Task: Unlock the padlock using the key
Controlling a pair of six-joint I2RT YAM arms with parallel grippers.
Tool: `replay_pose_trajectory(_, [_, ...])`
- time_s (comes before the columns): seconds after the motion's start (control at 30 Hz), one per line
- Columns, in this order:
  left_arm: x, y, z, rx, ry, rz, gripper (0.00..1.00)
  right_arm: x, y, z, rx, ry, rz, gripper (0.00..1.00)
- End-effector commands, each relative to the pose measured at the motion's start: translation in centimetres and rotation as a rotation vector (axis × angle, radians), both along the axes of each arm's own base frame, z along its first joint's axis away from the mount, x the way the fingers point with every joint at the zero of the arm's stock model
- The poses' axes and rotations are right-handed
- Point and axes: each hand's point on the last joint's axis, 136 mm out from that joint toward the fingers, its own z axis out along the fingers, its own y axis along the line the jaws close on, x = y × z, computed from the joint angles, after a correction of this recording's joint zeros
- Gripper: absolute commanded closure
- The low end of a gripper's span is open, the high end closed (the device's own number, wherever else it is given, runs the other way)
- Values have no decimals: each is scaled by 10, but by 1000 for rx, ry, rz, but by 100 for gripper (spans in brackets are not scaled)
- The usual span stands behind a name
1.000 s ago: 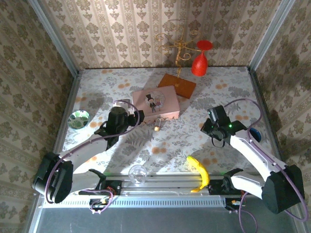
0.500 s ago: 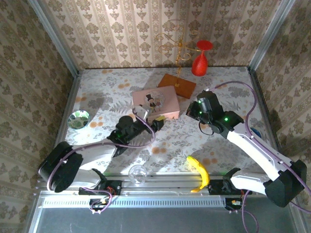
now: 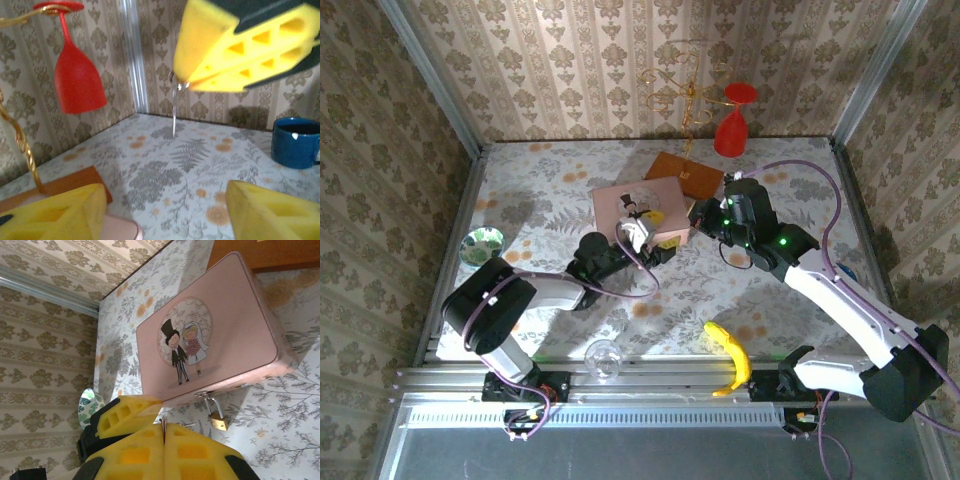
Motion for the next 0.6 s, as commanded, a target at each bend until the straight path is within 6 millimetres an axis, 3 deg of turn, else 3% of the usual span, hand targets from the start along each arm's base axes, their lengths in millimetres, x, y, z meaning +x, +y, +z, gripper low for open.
replay_pose_trajectory(0.0, [-5, -11, 18, -35, -76, -60, 42, -4, 9, 22, 80, -41, 32, 100])
replay_pose_trajectory(0.2, [0, -22, 21, -35, -101, -83, 57, -4, 15, 22, 105, -35, 50, 100])
replay_pose_trajectory(0.57, [12, -29, 23, -42, -106, -59, 63, -5, 15, 19, 113, -34, 50, 100])
